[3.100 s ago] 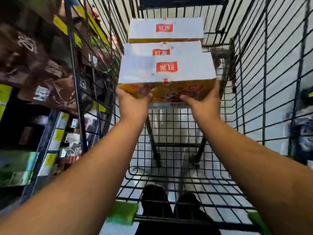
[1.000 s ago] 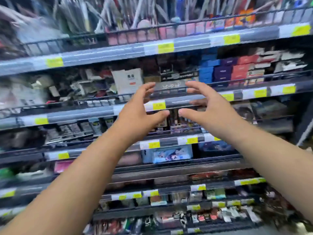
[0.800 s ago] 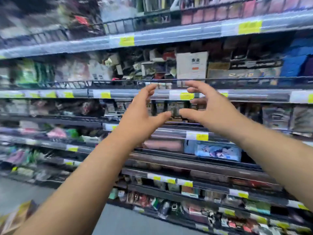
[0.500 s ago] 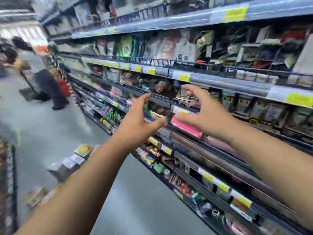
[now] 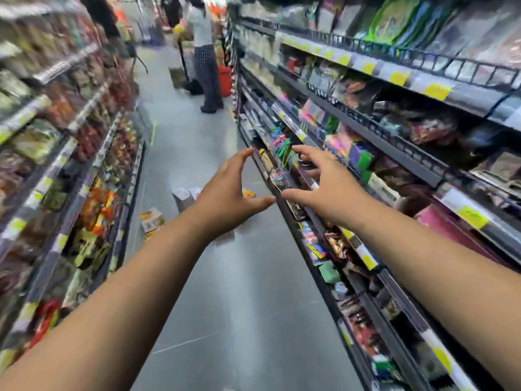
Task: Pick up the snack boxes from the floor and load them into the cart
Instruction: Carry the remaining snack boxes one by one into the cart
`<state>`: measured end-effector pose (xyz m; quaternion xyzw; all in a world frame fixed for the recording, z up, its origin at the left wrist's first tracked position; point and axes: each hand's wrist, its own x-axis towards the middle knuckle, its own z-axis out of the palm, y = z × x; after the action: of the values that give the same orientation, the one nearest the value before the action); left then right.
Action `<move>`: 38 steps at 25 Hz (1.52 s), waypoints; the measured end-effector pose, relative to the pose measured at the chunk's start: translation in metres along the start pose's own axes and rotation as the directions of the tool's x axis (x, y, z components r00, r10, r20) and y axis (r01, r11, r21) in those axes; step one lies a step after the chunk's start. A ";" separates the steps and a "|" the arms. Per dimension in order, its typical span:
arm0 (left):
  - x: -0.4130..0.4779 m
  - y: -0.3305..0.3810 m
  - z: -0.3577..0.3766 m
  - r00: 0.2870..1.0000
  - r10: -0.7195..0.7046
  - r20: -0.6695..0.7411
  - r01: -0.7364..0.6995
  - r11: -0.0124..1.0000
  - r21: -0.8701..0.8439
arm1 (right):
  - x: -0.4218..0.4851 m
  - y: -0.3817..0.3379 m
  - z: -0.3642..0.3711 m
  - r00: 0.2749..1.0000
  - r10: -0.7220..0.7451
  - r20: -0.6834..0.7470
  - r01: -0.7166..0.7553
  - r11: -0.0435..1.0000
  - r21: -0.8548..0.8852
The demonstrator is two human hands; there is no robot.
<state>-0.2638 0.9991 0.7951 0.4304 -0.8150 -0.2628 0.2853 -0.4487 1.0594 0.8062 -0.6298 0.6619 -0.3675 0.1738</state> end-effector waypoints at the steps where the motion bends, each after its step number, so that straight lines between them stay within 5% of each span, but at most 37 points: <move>1: 0.014 -0.022 -0.010 1.000 -0.018 -0.010 0.018 1.000 0.007 | 0.025 -0.002 0.019 1.000 -0.009 0.020 0.009 1.000 -0.001; 10: 0.146 -0.187 -0.082 0.981 -0.194 0.010 0.192 0.979 0.073 | 0.220 -0.006 0.154 0.990 0.024 0.136 -0.028 0.999 0.026; 28: 0.476 -0.426 -0.107 0.904 -0.428 -0.018 0.428 0.898 0.099 | 0.641 0.079 0.321 0.887 -0.041 0.460 0.096 0.991 -0.098; 38: 0.678 -0.612 -0.060 0.849 -0.476 0.231 0.472 0.878 0.074 | 0.843 0.191 0.429 0.859 0.182 0.478 -0.022 0.947 -0.321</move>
<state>-0.2012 0.1102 0.5865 0.5847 -0.7143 -0.3695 0.1069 -0.4098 0.1219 0.5809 -0.6861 0.6753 -0.0747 0.2600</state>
